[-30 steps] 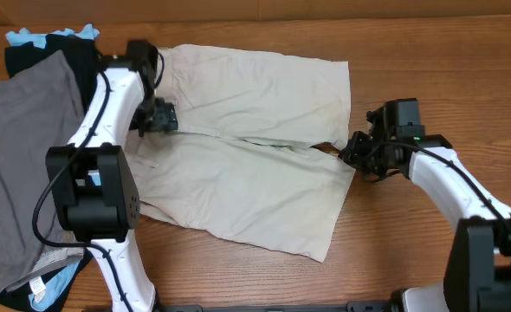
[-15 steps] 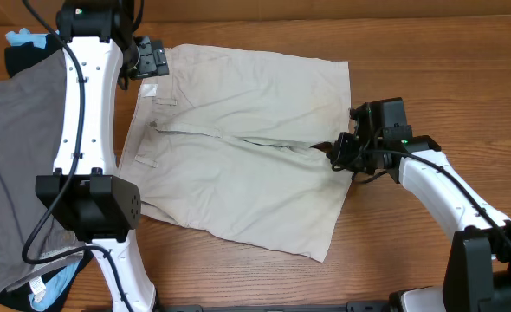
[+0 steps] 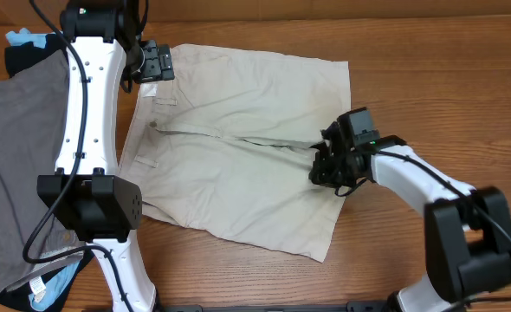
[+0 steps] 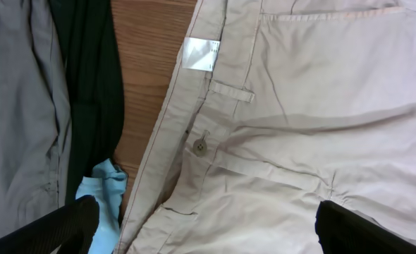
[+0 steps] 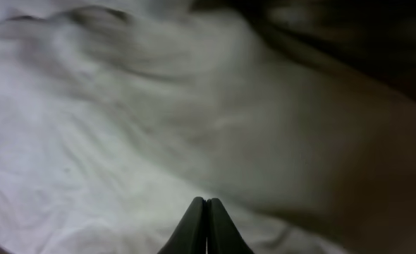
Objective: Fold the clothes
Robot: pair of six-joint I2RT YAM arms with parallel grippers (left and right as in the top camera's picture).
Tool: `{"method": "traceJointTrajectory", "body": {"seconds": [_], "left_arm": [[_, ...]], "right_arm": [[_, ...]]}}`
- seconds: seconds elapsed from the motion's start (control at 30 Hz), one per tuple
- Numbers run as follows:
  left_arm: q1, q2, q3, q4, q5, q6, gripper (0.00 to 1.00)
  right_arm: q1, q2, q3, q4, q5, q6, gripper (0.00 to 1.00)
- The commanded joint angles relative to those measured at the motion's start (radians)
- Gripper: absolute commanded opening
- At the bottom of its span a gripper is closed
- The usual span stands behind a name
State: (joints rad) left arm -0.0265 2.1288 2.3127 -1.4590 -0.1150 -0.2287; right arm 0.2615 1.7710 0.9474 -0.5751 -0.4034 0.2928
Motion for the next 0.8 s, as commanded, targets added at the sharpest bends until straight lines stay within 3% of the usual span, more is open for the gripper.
{"method": "traceJointTrajectory", "body": {"seconds": [0.0, 0.5, 0.77], "left_arm": [[-0.012, -0.010, 0.021, 0.001, 0.012, 0.024, 1.00], [-0.014, -0.010, 0.021, -0.018, 0.031, 0.024, 1.00], [-0.016, -0.010, 0.021, -0.040, 0.084, 0.024, 1.00]], "right_arm": [[-0.011, 0.052, 0.002, 0.011, 0.022, 0.019, 0.04], [-0.181, 0.105, 0.001, -0.034, 0.056, 0.074, 0.04], [-0.328, 0.105, 0.002, -0.036, 0.055, -0.007, 0.04]]}}
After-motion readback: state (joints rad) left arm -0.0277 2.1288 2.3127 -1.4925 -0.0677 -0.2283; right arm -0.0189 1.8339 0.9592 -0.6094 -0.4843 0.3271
